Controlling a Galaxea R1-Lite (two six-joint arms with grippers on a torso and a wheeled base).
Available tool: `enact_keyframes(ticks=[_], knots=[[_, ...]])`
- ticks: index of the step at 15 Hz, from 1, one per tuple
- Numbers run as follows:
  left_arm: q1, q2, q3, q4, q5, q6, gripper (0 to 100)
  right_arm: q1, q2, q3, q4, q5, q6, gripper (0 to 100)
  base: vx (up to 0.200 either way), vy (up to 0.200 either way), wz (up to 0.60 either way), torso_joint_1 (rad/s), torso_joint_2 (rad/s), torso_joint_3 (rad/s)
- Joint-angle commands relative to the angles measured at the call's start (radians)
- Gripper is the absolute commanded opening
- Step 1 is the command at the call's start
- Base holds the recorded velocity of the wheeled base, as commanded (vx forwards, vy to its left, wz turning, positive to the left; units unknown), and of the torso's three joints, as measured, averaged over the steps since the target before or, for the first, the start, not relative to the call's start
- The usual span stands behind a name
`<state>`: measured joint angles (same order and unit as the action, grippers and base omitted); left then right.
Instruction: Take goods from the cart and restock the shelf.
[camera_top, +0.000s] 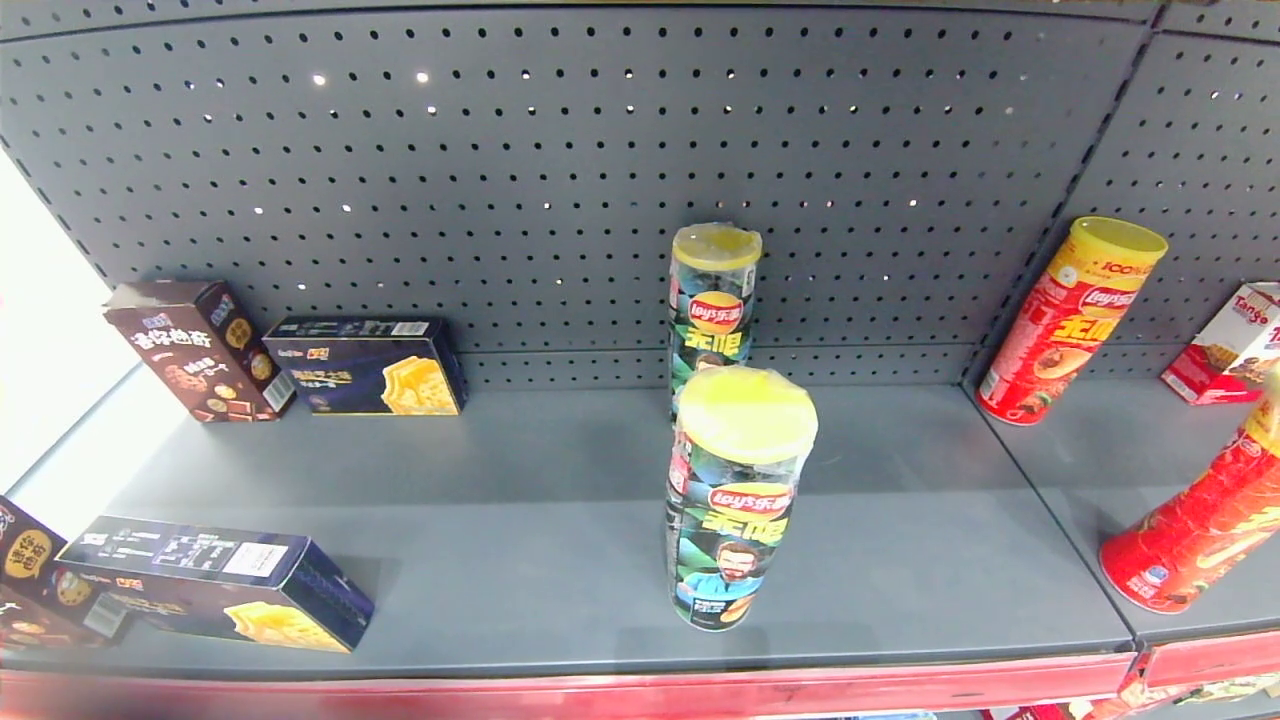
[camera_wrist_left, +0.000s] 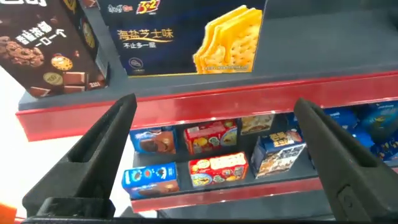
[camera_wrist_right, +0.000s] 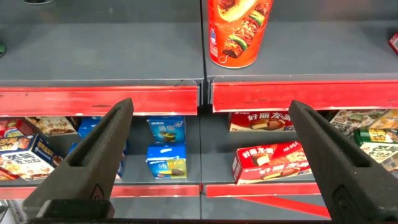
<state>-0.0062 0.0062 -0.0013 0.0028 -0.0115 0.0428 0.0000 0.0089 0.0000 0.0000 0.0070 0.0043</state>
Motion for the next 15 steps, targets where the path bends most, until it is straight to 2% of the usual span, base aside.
enact_keyframes(ticks=[1, 3, 5, 9, 13, 15], knots=[[0.0, 0.001, 0.001, -0.001, 0.044, 0.005, 100, 0.0, 0.002, 0.0, 0.002, 0.001, -0.001, 100, 0.0, 0.0, 0.0, 0.0, 0.0, 0.0], [0.0, 0.0, 0.001, 0.0, 0.021, 0.019, 100, 0.0, 0.002, 0.0, 0.002, 0.002, -0.003, 100, 0.0, 0.0, 0.0, 0.0, 0.0, 0.0], [0.0, 0.0, 0.001, 0.0, -0.056, 0.012, 100, 0.002, 0.002, 0.0, 0.002, 0.002, -0.003, 100, 0.0, 0.0, 0.0, 0.0, 0.0, 0.0], [0.0, 0.0, 0.001, 0.0, -0.047, 0.003, 100, 0.0, 0.002, 0.0, 0.002, 0.002, -0.001, 100, 0.0, 0.0, 0.0, 0.0, 0.0, 0.0], [0.0, 0.0, 0.001, 0.0, -0.042, 0.008, 100, 0.002, 0.002, 0.0, 0.002, 0.001, 0.0, 100, 0.0, 0.0, 0.0, 0.0, 0.0, 0.0], [0.0, 0.0, 0.001, 0.0, -0.021, 0.0, 100, 0.0, 0.002, 0.0, 0.002, 0.001, 0.0, 100, 0.0, -0.2, 0.0, 0.0, 0.0, 0.002]])
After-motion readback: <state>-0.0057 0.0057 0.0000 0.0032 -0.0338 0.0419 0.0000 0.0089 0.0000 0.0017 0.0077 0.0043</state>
